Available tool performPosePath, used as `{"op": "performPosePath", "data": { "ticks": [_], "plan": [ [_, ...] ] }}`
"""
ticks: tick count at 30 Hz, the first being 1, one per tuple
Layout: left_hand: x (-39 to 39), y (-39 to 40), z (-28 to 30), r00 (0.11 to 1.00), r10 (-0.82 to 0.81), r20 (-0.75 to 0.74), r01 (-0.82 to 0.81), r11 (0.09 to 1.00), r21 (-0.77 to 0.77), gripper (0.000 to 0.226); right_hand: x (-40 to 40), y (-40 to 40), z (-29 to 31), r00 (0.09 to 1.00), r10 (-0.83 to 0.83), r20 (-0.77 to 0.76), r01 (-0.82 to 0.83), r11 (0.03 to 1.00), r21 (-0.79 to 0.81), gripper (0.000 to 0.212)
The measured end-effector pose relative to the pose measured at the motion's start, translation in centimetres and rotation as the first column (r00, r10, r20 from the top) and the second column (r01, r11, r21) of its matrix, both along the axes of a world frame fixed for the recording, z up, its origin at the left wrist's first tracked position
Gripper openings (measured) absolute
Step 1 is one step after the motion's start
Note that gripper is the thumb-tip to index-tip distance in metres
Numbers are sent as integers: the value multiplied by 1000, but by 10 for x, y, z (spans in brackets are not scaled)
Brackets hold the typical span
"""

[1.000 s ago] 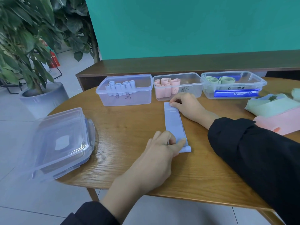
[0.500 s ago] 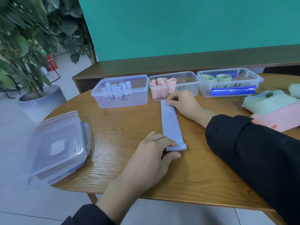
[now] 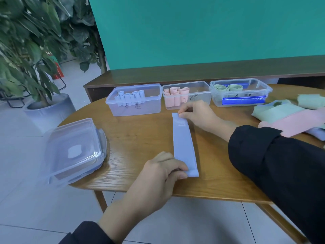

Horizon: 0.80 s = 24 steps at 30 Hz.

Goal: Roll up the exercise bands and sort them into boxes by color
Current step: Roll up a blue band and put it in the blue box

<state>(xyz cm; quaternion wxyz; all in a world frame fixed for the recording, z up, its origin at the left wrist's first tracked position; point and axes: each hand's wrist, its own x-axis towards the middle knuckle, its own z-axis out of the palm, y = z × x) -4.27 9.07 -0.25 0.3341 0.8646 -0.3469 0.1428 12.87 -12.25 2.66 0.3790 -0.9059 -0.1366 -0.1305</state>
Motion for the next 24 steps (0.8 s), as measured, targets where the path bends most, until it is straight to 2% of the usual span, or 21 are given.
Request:
{"op": "performPosePath", "data": {
  "ticks": [4,10,16,19,22,24],
  "plan": [
    [-13,7,-5,1000,-6,24,5,1000,30,12,-13,7,-9,1000,18,-19,-19,999,-38,6],
    [-17,3,-17,973,72,219,-93,992,85,14,-18,5,-26,1000,-1,-15,1,999,-52,9],
    [-20,2,-18,944,67,322,-118,983,143,48,-16,5,-27,1000,0,-13,-1,998,-60,6],
    [-21,-2,-20,927,107,360,-170,974,148,45,-17,5,-27,1000,2,-8,-3,998,-56,5],
    [-25,-6,-24,911,129,391,-215,959,184,19,-16,5,-28,1000,1,1,-1,999,-46,5],
    [-27,-7,-26,922,153,355,-243,944,223,38,-16,5,-29,1000,-1,2,1,999,-33,5]
  ]
}}
